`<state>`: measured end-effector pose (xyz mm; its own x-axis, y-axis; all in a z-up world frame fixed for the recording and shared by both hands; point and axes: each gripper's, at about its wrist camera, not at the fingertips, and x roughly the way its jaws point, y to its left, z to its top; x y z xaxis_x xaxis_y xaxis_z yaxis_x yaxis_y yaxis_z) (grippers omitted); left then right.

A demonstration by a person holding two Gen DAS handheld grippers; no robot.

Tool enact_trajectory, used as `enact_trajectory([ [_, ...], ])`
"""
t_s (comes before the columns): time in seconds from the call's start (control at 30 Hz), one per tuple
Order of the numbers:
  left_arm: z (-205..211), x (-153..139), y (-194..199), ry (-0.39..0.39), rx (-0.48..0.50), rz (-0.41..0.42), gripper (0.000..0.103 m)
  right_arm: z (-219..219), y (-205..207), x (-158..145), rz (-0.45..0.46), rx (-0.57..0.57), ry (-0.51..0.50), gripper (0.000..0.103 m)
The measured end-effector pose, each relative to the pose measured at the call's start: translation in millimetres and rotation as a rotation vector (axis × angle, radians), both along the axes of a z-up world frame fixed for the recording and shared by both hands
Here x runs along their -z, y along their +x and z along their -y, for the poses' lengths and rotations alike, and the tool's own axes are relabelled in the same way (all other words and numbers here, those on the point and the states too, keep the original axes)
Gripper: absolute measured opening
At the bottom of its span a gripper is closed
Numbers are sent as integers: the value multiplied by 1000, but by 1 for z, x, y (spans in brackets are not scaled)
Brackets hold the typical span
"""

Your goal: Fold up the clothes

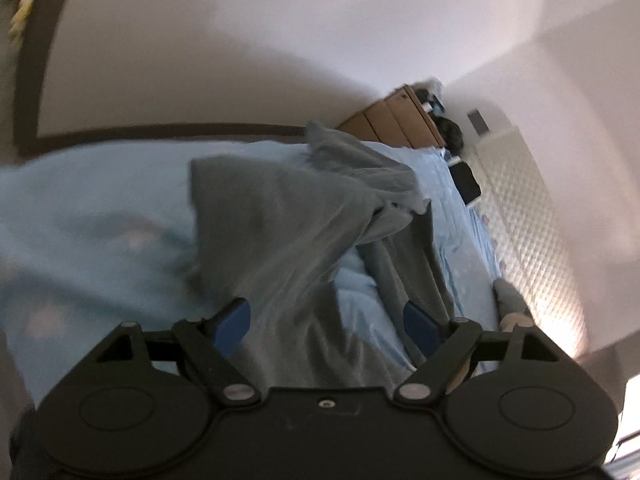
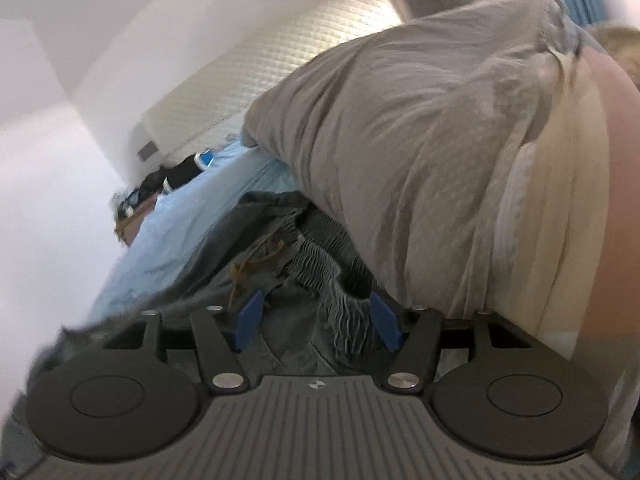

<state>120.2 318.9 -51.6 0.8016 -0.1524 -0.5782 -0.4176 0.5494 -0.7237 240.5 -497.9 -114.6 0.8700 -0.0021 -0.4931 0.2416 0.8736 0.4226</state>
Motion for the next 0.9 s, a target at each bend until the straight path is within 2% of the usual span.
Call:
enact_trajectory([
  [0.07,2,6,-11,-21,-21,-11,82,-13,11,3,-38,-17,-18,65],
  [0.13,2,11,-20,-43,-32,-28,82,-19,15,12,-62,-21,18,65],
  [0.3,-7,16,-34,-47,-65,-58,82,-40,28,42,-197,107,-19,65],
  [0.37,-14,16,-38,-43,-78,-62,82,-43,33,53,-206,146,-9,65],
  [0.47,-22,18,-43,-42,-94,-57,82,-35,38,68,-154,207,58,59],
  [0.5,-24,18,-45,-43,-101,-53,82,-33,39,72,-127,223,99,52],
  [0.53,-26,20,-45,-46,-104,-51,82,-30,38,76,-98,237,144,38],
  [0.6,-32,26,-42,-44,-110,-46,82,-29,39,78,-66,238,185,19],
  [0.63,-35,30,-40,-45,-116,-48,82,-31,39,76,-55,229,186,15],
  [0.73,-47,44,-33,-76,-133,-44,82,-46,36,57,1,178,132,9],
  [0.8,-55,54,-26,-152,-136,-5,81,-50,25,41,46,174,114,9],
  [0.9,-68,72,-18,-314,-148,80,80,-48,18,23,103,197,144,8],
])
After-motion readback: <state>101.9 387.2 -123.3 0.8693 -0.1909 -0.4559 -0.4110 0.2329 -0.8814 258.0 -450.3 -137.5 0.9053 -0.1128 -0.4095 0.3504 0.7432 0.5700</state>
